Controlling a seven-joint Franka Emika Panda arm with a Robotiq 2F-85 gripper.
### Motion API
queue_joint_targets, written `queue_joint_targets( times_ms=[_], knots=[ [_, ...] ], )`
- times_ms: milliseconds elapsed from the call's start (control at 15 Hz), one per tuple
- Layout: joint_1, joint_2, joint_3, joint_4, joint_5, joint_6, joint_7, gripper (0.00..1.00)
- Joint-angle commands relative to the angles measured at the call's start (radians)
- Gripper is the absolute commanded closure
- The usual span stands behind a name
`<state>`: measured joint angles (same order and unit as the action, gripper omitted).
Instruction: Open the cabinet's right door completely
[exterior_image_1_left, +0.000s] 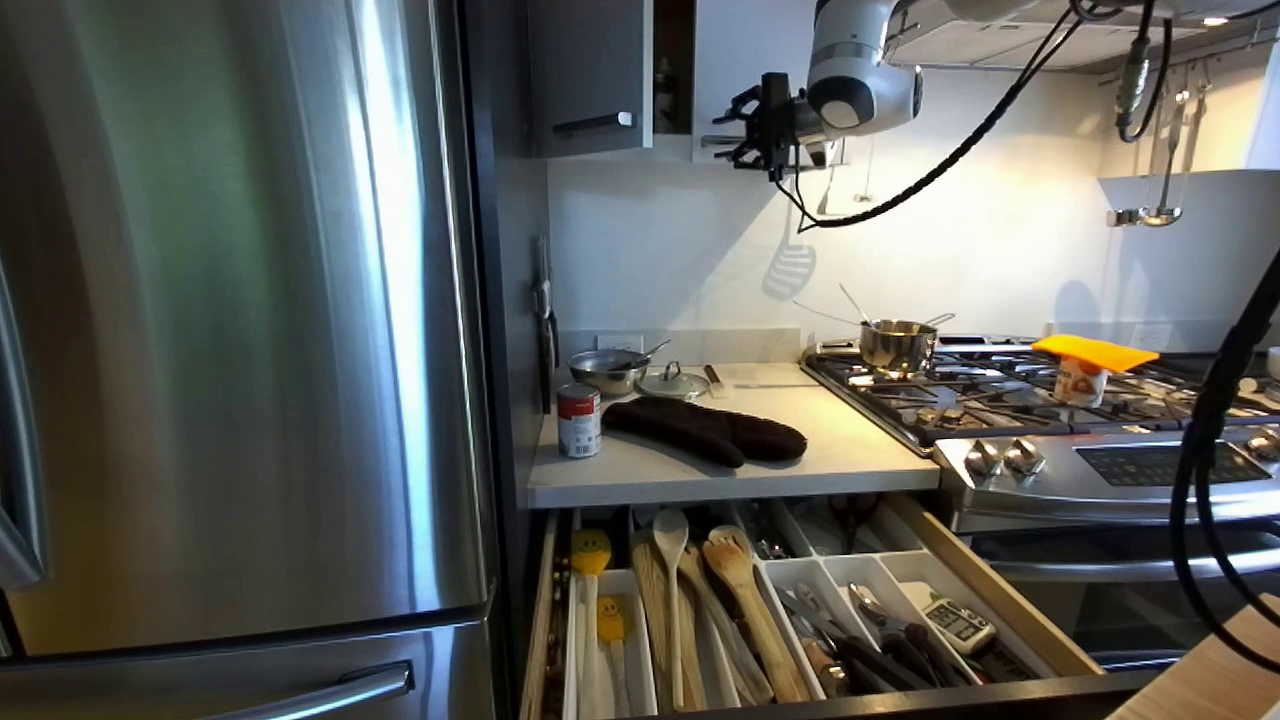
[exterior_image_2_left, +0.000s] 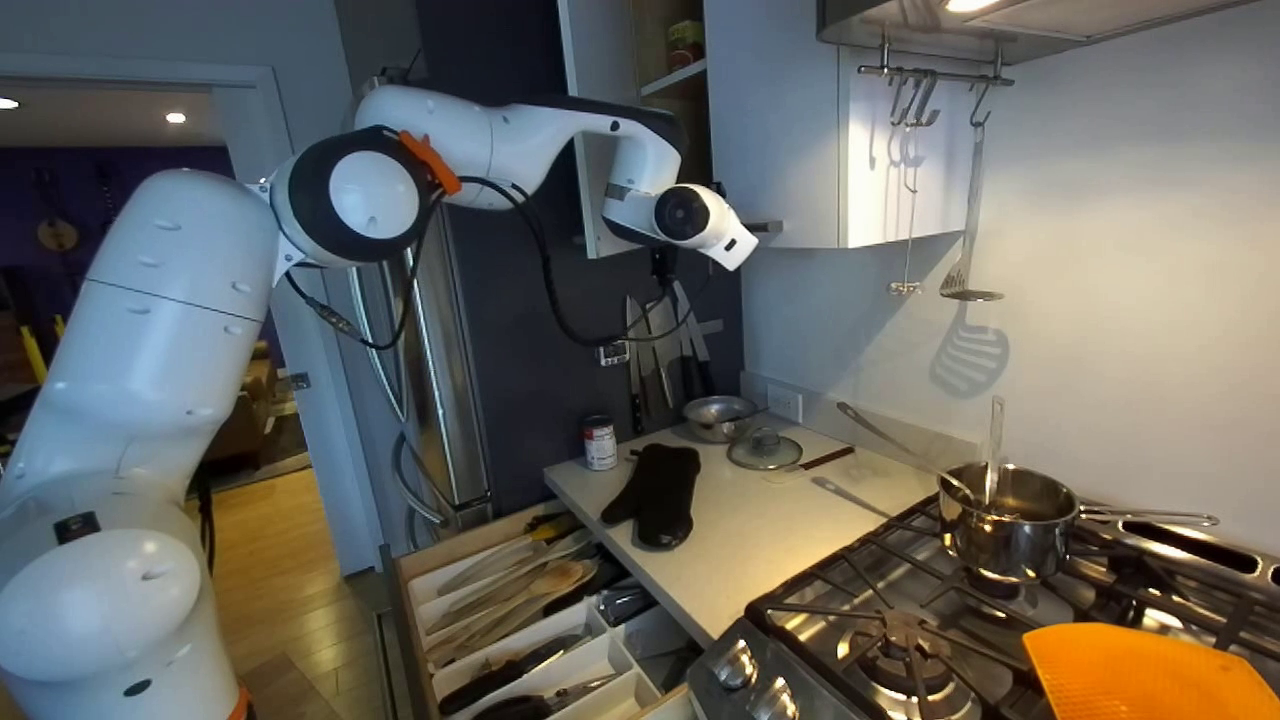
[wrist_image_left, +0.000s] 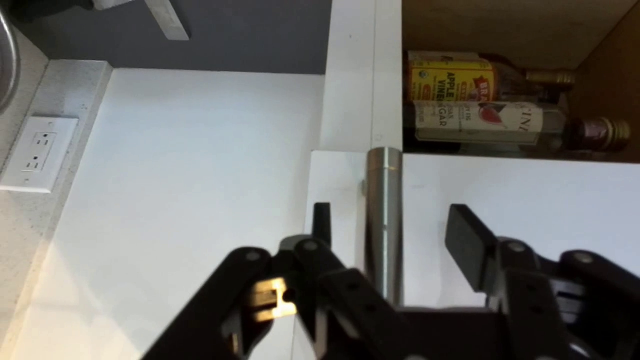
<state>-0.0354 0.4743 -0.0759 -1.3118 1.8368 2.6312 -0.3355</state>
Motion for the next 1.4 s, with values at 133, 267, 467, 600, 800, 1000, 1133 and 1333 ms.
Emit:
queue_joint_targets(
  times_ms=[133,267,467,600,800,1000,1133,1333],
  knots=[
    [-0.005,-0.064,0.001,-0.09,-0.073,-0.071,0.087,0.41],
    [-0.005,-0.068,0.002,-0.09,-0.068,-0.087,0.087,0.43],
    [-0.005,-0.063,0.002,-0.082,-0.062,-0.102,0.083,0.55],
    [-0.004,-0.053,0.003,-0.075,-0.052,-0.108,0.071,0.55],
    [-0.001,-0.039,0.005,-0.072,-0.045,-0.102,0.056,0.5],
    [-0.006,-0.028,0.011,-0.06,-0.007,-0.099,0.013,0.55],
    [-0.009,-0.025,0.012,-0.055,0.017,-0.098,-0.013,0.6],
    [-0.011,-0.024,0.012,-0.052,0.052,-0.1,-0.047,0.63]
  ],
)
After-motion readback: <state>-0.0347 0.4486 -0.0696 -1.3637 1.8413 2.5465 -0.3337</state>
